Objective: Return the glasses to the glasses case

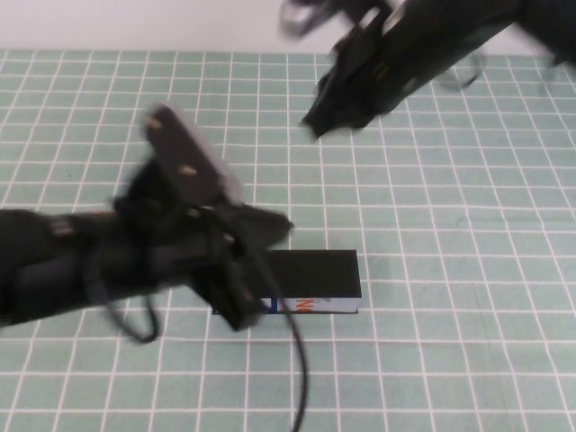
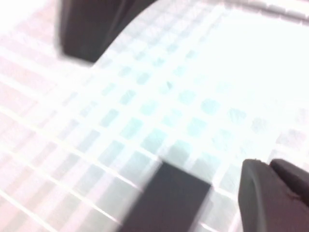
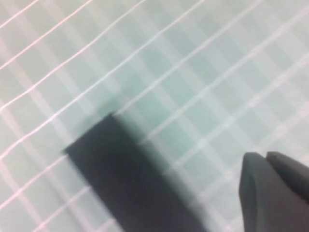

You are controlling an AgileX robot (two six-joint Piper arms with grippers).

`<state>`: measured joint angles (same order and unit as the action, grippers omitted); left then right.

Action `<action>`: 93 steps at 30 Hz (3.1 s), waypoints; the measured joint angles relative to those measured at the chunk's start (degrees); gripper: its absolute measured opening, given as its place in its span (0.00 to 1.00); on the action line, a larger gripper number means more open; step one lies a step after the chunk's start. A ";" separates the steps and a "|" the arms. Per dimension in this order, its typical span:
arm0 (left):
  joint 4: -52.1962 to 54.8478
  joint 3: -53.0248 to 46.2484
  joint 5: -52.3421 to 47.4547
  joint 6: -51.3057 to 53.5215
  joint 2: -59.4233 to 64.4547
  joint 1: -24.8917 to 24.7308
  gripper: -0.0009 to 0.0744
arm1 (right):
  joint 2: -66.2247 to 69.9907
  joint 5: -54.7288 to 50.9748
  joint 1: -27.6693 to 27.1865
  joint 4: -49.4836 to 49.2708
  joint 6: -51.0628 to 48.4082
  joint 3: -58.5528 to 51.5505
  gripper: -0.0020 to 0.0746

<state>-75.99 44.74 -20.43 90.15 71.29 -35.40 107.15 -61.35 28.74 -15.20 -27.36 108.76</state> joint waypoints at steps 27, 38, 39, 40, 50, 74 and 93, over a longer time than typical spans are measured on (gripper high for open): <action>47.30 -0.47 -29.50 -52.32 -29.35 19.15 0.01 | -77.91 34.80 -15.70 1.97 5.08 -75.26 0.01; 45.80 -0.47 -27.71 -53.15 -29.43 19.19 0.01 | -102.12 33.59 -15.70 1.62 5.08 -90.72 0.01; 45.80 -0.47 -27.71 -53.15 -29.43 19.19 0.01 | -102.82 33.12 -15.70 1.44 5.08 -90.84 0.01; 45.80 -0.47 -27.71 -53.15 -29.43 19.19 0.01 | -103.42 32.65 -15.70 1.35 5.08 -90.87 0.01; 45.80 -0.47 -27.71 -53.25 -29.43 19.19 0.01 | -103.94 31.06 -15.80 1.14 5.08 -90.87 0.01; 58.25 -9.74 -18.60 -59.29 -47.11 19.19 0.01 | -103.94 30.76 -15.80 1.05 5.08 -90.87 0.01; 77.90 -46.14 4.89 -80.42 -71.74 19.46 0.01 | -103.94 30.76 -15.80 1.05 5.08 -90.87 0.01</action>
<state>1.91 -1.41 -15.54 9.73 -0.45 -15.94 3.21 -30.59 12.95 -14.15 -22.28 17.89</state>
